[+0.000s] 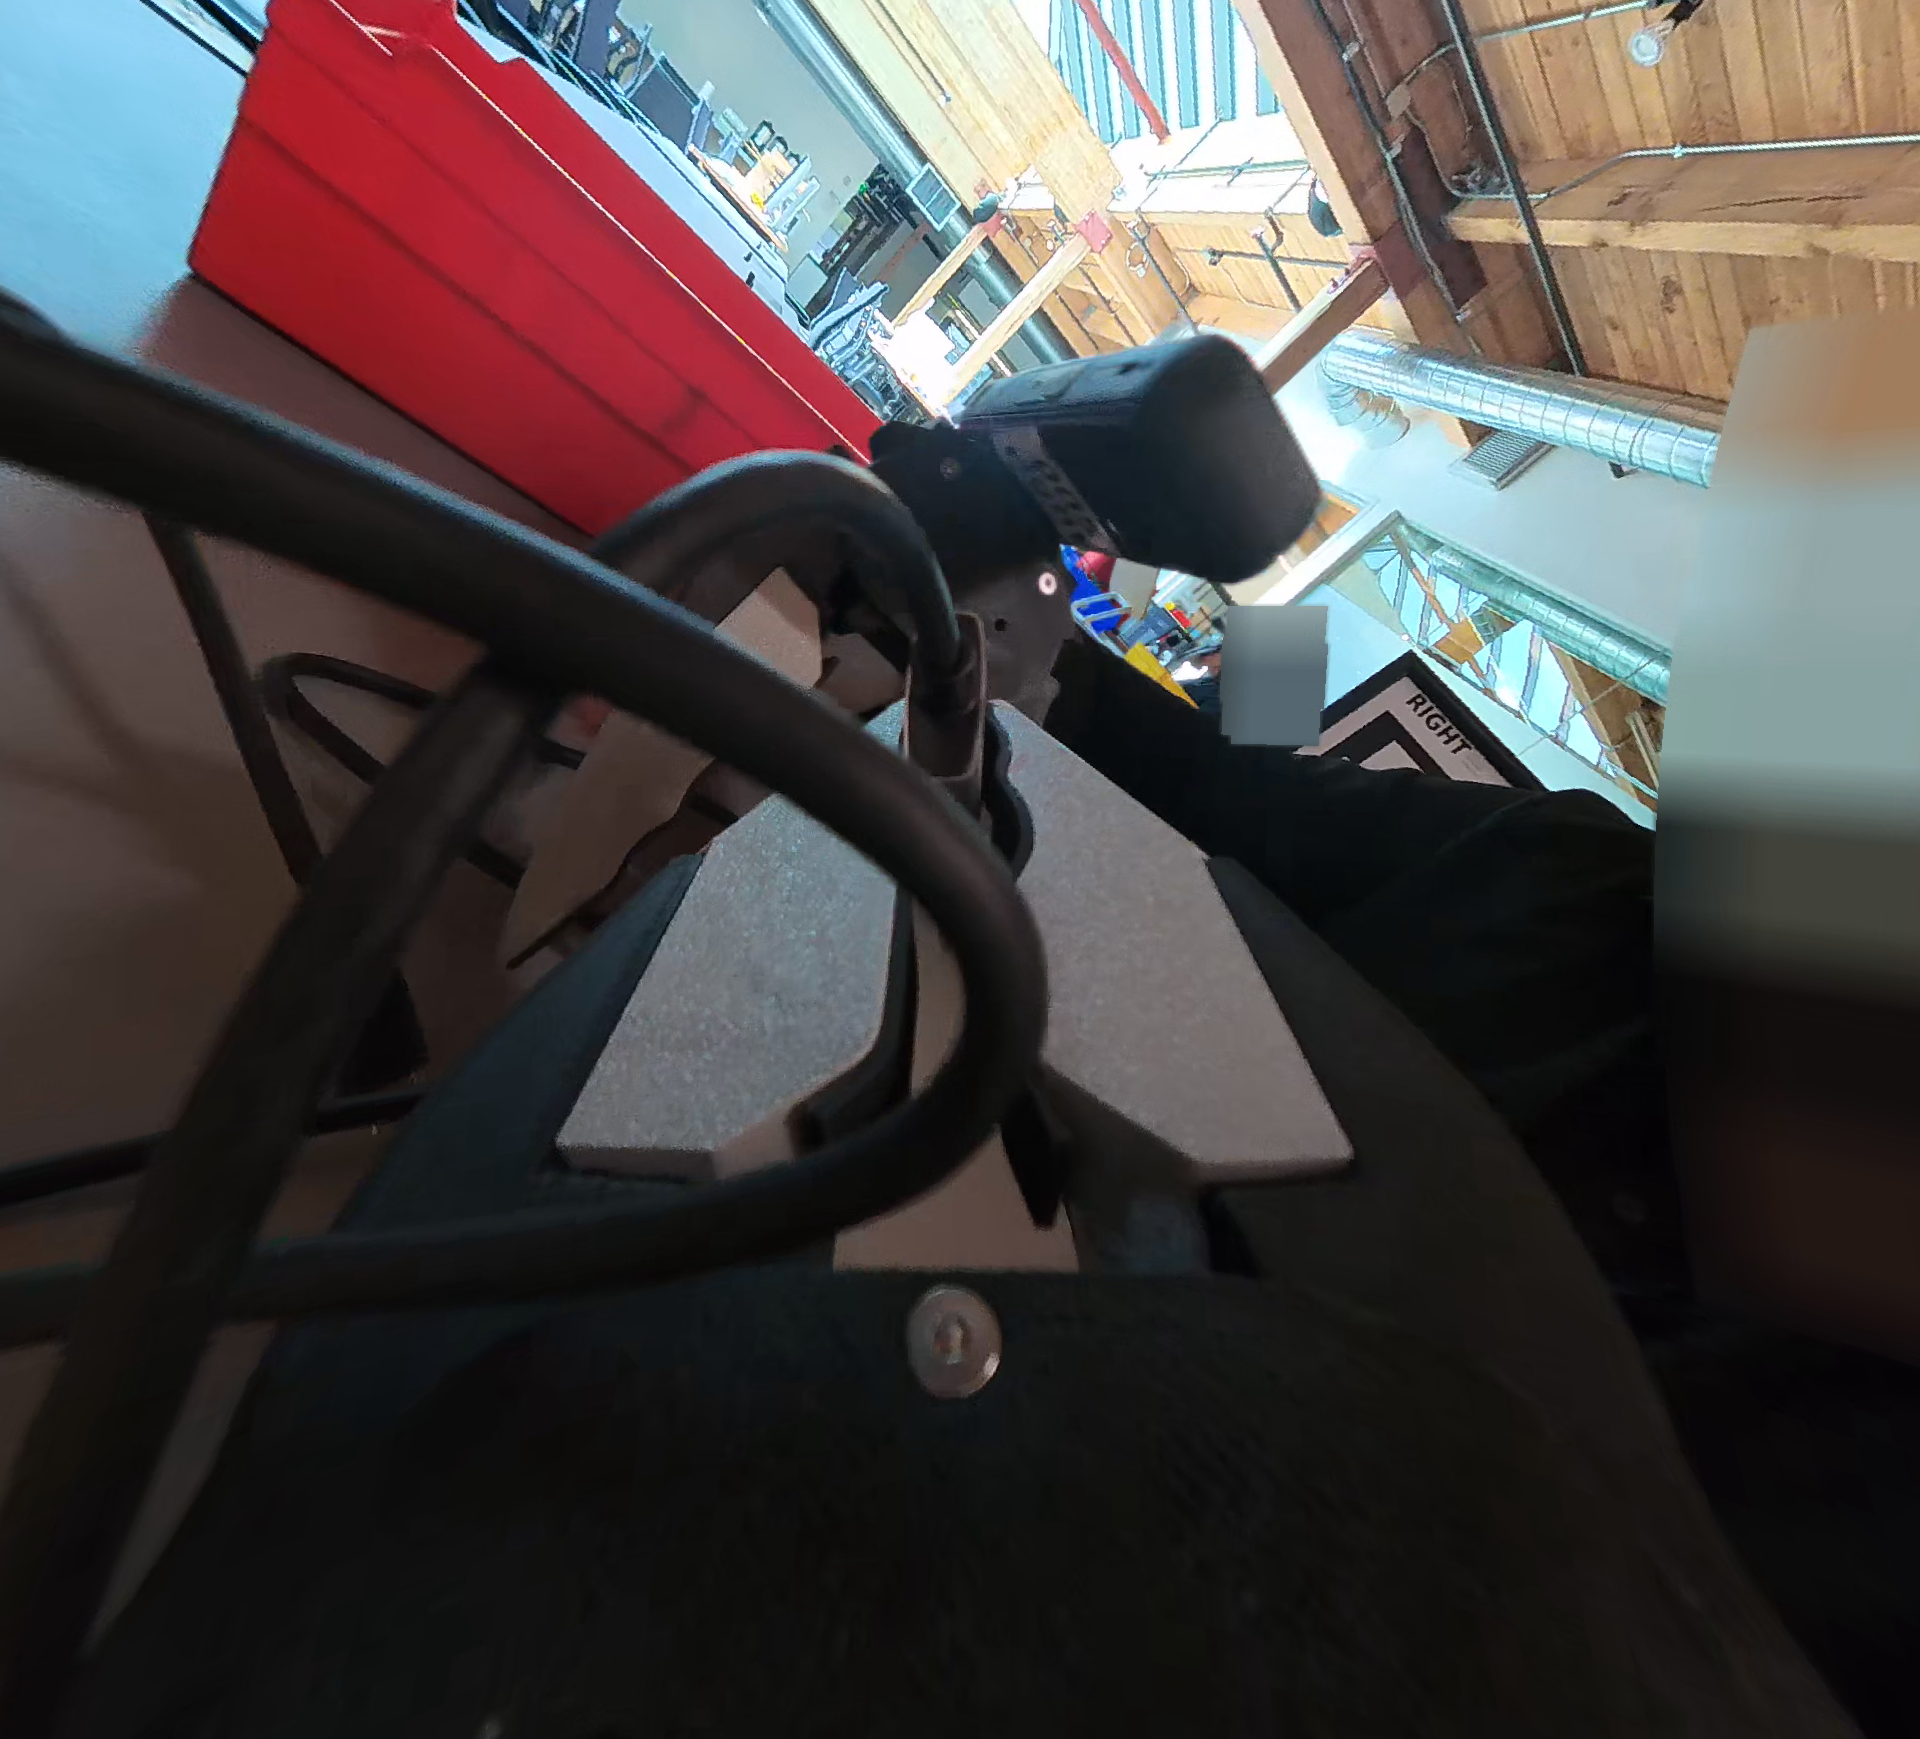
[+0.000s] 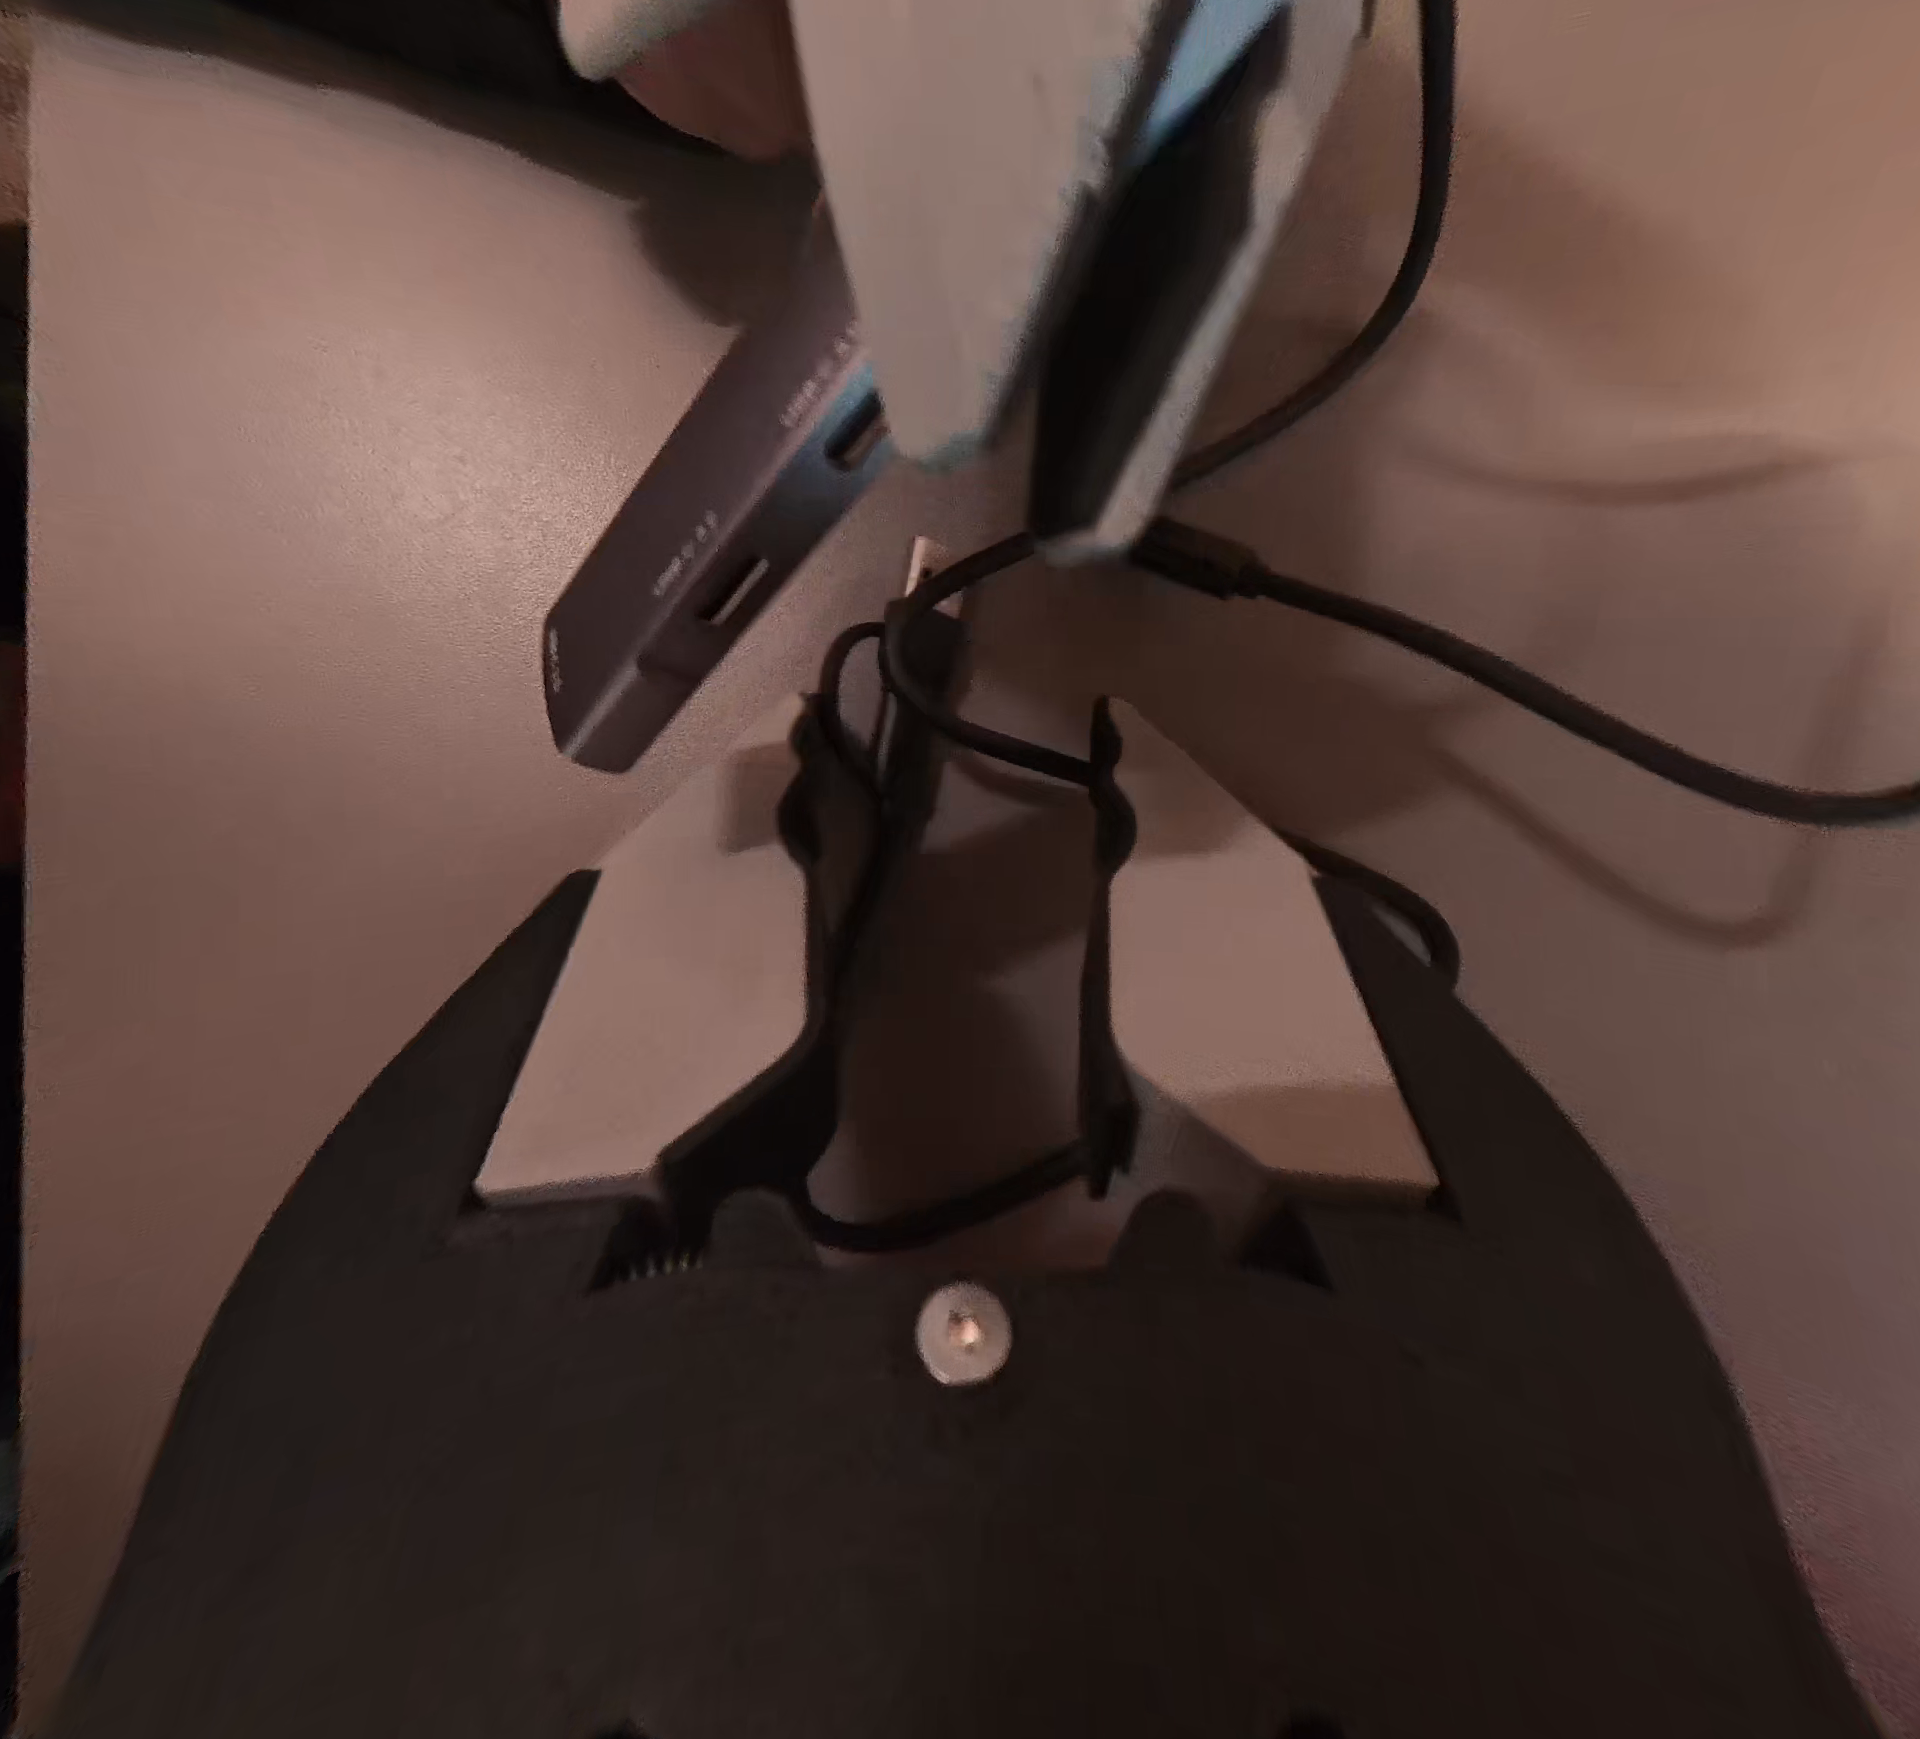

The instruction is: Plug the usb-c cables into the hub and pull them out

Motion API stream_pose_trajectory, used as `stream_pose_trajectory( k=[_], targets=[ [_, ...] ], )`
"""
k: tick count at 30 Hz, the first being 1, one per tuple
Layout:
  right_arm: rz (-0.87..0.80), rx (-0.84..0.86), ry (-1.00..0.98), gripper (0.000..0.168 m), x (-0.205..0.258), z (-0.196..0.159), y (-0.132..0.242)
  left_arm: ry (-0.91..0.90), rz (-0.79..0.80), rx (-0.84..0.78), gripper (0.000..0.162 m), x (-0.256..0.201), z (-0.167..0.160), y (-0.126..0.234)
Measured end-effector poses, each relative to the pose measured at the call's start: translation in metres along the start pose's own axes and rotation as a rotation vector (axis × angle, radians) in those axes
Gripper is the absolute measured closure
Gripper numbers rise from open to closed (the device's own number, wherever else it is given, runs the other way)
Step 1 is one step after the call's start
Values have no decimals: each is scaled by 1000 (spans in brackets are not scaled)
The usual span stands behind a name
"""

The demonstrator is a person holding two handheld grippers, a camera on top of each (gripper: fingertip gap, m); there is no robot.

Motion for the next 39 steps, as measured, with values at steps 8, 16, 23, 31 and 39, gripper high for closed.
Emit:
stream_pose_trajectory(
  k=[8, 16, 23, 31, 39],
  targets=[
    [-47, -156, -51, 164, -8, 8, 41, 13, 14, 7, 157, 3, -1, 3],
    [21, -381, -198, 168, 4, 35, 120, 10, 42, 41, 157, 9, -6, 2],
    [-74, -526, -312, 168, -4, 55, 141, 20, 78, 102, 157, 17, -16, -2],
    [68, -921, -408, 168, -4, 77, 213, -2, 94, 77, 156, 17, -12, -1],
    [-119, -745, -474, 168, -31, 41, 180, -45, -137, 85, 156, -18, -13, -11]
  ],
)
Point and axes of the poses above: each gripper's, where its closed fingertips meet, y back along the fingers, z out of its top, x = y × z across the jaws, the point moved 3 cm from there along y, back along the fingers, and after that the axes turned 4 degrees about -y, right-handed, at the moved point
